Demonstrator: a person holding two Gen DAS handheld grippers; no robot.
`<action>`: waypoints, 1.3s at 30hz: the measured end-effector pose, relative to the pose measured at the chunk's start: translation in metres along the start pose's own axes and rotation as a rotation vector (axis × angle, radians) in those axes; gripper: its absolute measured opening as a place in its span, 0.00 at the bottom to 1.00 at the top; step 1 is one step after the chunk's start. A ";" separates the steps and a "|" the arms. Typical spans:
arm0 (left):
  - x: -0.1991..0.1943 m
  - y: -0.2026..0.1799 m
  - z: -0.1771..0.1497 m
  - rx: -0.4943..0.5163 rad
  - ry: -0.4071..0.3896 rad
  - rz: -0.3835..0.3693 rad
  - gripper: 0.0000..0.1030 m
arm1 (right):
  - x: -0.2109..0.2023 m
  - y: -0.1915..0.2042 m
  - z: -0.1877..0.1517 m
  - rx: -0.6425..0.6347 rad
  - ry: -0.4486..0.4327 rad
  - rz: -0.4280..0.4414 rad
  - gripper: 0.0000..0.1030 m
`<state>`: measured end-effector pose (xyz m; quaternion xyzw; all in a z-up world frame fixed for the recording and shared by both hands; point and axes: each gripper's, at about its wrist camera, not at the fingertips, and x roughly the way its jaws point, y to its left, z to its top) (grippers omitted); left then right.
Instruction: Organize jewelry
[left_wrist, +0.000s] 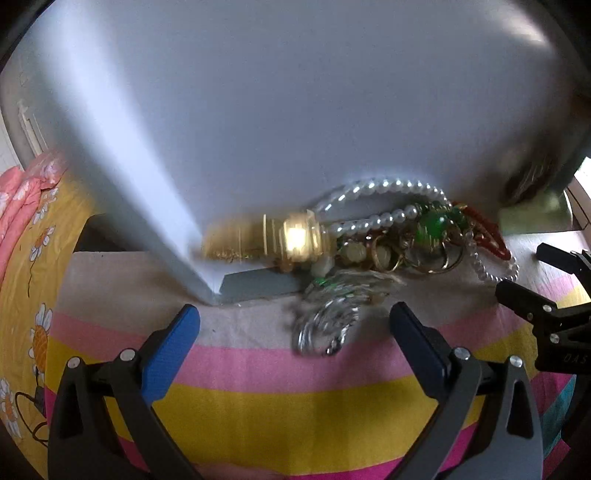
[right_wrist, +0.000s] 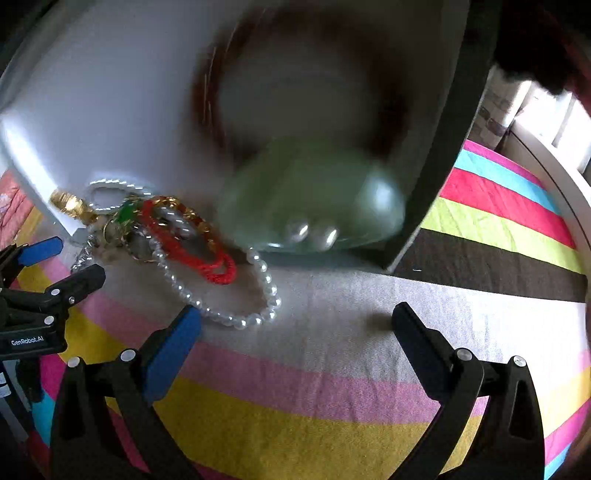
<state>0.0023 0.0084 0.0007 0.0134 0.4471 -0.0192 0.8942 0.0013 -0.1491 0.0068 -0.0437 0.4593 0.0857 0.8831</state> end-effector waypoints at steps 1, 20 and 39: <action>0.000 0.000 0.000 0.000 0.000 0.000 0.98 | 0.000 0.000 0.000 0.000 0.000 0.000 0.96; -0.002 0.002 -0.001 0.002 0.002 -0.003 0.98 | 0.000 0.000 -0.002 0.003 0.001 -0.001 0.96; -0.002 0.001 -0.001 0.003 0.002 -0.002 0.98 | -0.001 0.001 -0.002 0.005 0.001 -0.002 0.96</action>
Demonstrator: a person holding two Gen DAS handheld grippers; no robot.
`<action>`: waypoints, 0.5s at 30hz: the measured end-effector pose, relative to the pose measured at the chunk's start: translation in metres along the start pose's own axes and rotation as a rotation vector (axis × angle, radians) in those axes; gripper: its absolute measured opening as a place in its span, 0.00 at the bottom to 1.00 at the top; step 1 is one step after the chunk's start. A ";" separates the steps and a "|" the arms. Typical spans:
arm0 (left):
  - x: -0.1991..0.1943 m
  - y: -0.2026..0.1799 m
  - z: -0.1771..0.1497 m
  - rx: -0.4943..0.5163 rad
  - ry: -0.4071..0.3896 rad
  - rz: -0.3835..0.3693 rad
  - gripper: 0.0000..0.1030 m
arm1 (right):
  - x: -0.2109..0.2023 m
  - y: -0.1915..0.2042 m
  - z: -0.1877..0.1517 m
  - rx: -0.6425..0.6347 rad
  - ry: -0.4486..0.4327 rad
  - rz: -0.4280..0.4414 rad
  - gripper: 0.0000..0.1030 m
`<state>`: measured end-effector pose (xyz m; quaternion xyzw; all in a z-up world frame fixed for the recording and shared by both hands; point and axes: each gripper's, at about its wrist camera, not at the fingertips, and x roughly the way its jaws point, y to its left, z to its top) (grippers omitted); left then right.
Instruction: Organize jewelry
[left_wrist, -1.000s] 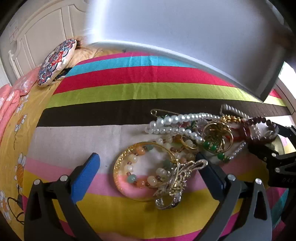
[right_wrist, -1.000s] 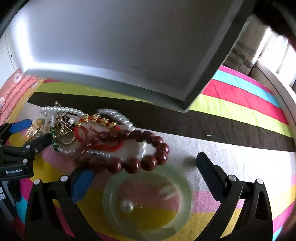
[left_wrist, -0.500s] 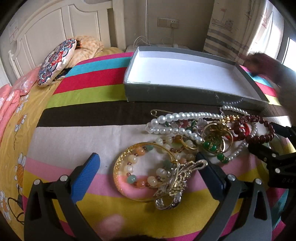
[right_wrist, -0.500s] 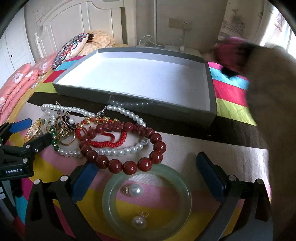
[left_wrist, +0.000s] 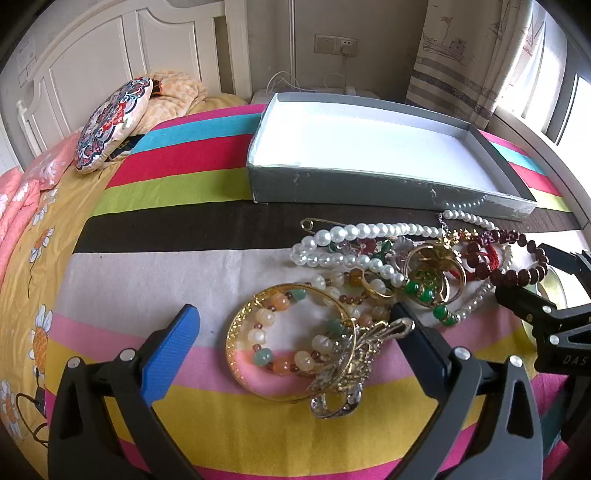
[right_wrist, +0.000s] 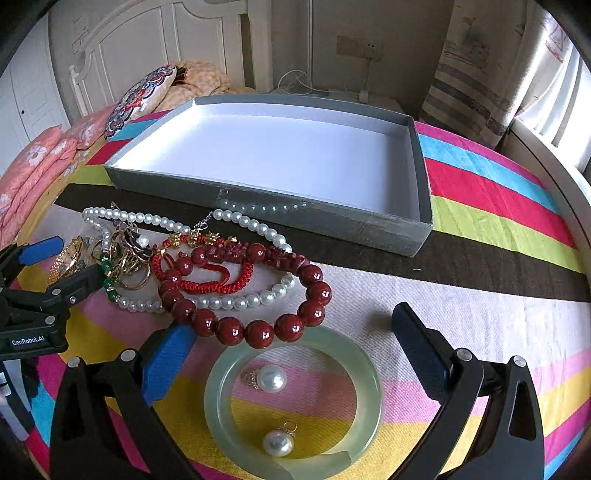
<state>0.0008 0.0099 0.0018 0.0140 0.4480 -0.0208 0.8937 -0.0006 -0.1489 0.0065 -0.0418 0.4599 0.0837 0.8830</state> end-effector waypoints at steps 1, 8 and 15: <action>0.000 0.000 0.000 0.000 0.000 0.000 0.98 | 0.000 0.000 0.000 0.000 0.000 -0.001 0.96; -0.010 0.006 -0.008 -0.026 0.003 -0.035 0.98 | -0.019 0.003 -0.016 -0.038 0.039 0.083 0.96; -0.095 0.005 -0.065 -0.109 -0.276 -0.082 0.98 | -0.098 0.001 -0.066 -0.059 -0.143 0.179 0.96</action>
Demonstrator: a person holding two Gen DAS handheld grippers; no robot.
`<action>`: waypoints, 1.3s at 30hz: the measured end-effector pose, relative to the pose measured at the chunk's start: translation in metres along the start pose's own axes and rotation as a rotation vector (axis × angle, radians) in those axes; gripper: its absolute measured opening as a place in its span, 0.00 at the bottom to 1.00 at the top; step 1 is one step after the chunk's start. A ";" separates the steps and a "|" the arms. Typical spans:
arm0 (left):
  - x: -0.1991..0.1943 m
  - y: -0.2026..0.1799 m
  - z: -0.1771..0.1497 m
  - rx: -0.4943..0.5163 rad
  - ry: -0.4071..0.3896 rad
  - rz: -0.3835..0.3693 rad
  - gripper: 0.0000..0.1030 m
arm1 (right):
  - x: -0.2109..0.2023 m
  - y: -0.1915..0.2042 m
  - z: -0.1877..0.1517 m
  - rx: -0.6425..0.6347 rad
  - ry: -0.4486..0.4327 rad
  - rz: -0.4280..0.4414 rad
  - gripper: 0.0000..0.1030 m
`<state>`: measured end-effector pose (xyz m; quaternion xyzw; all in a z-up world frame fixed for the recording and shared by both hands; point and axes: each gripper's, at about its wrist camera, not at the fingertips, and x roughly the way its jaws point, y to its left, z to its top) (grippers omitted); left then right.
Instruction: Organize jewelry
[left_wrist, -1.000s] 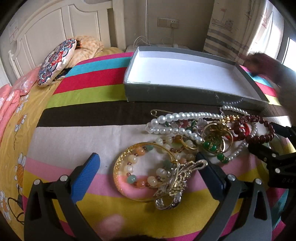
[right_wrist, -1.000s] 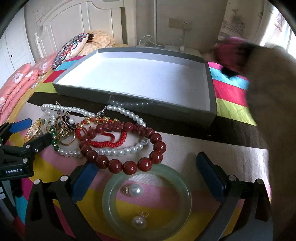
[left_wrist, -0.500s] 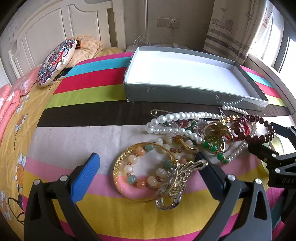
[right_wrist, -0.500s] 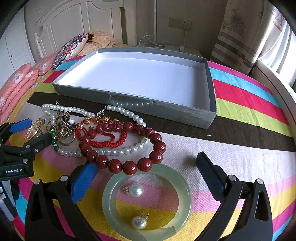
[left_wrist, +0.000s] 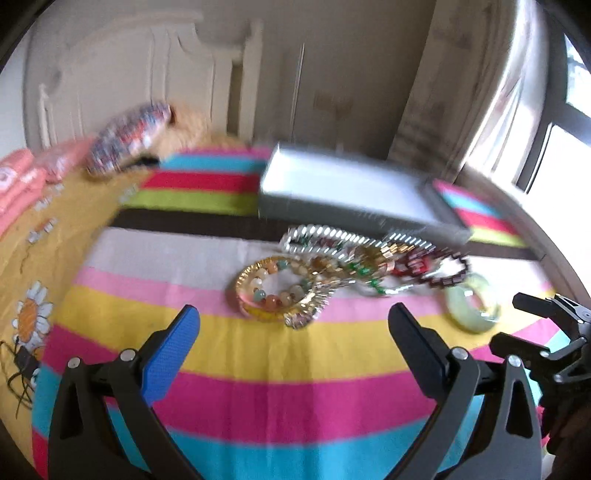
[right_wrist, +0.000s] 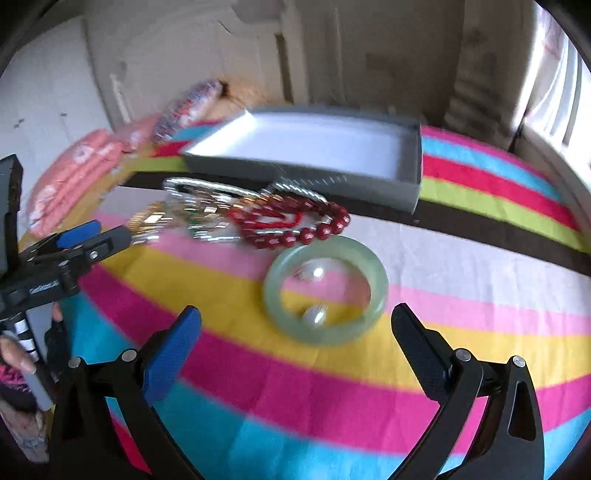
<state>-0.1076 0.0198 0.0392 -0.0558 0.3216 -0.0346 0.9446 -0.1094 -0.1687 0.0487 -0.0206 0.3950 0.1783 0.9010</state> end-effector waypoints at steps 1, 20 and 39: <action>-0.012 -0.004 -0.003 0.001 -0.032 0.007 0.98 | -0.012 0.002 -0.003 -0.011 -0.031 0.009 0.96; -0.113 -0.061 -0.041 0.149 -0.250 0.068 0.98 | -0.111 0.031 -0.047 0.046 -0.420 -0.119 0.96; -0.108 -0.062 -0.049 0.157 -0.244 0.074 0.98 | -0.112 0.035 -0.052 0.045 -0.428 -0.116 0.96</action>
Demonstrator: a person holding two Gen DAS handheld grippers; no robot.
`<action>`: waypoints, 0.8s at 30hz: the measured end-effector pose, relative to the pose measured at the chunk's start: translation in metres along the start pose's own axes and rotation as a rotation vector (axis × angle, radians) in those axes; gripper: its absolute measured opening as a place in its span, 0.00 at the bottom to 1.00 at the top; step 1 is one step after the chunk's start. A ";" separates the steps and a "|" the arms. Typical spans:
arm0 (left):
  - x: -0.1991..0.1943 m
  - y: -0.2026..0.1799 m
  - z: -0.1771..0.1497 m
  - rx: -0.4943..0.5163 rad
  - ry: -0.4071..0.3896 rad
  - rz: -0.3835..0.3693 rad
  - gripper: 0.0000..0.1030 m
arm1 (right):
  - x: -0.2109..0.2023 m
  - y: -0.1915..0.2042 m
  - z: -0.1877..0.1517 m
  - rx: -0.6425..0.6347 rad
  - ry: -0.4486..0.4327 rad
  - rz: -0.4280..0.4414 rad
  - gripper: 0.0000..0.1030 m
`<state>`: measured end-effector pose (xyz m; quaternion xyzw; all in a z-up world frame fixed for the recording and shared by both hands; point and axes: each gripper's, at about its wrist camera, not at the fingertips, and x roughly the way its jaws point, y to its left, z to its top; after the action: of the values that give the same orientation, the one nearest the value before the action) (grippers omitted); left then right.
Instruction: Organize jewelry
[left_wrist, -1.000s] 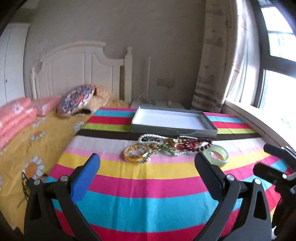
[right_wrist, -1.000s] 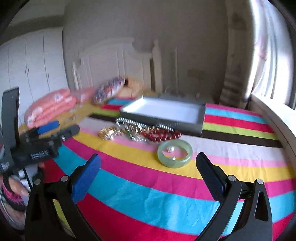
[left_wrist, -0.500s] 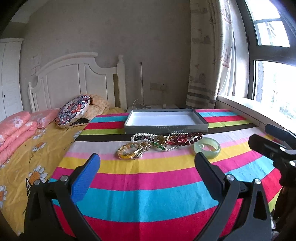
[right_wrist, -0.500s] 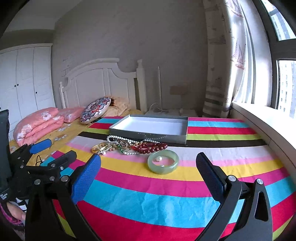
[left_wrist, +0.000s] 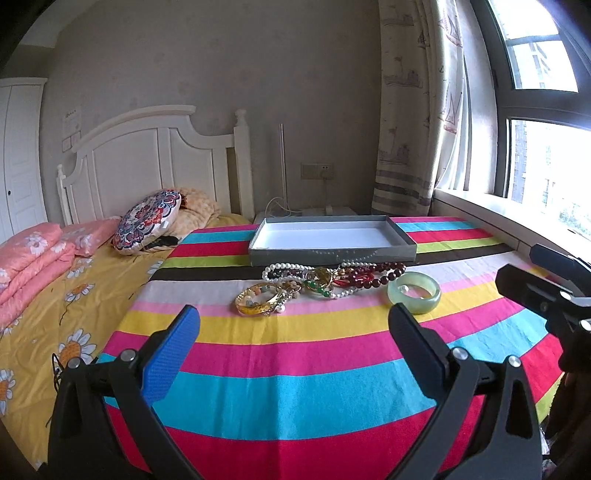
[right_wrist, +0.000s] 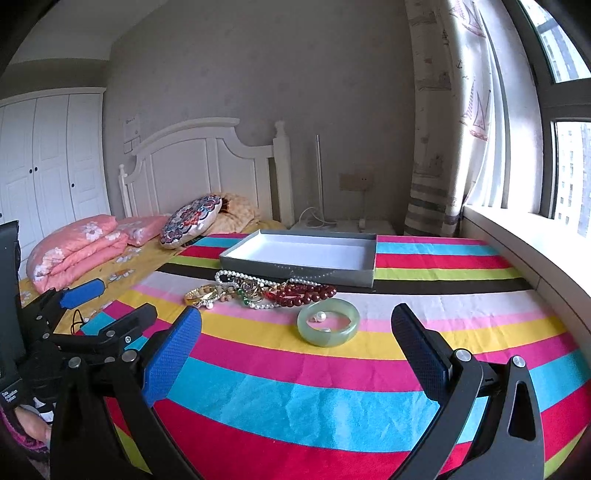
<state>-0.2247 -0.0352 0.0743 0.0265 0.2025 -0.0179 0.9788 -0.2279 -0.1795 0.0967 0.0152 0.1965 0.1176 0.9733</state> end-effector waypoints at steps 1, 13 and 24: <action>0.000 0.000 -0.001 -0.002 0.001 0.000 0.98 | 0.000 0.000 0.000 0.000 0.001 0.001 0.96; 0.003 0.002 0.000 -0.019 0.016 -0.006 0.98 | 0.003 0.001 -0.002 0.002 0.014 0.004 0.96; -0.013 0.009 0.002 -0.061 -0.022 0.084 0.98 | 0.009 0.003 -0.006 0.003 0.039 0.008 0.96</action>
<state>-0.2357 -0.0260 0.0822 0.0048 0.1910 0.0292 0.9811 -0.2232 -0.1743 0.0884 0.0154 0.2155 0.1217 0.9688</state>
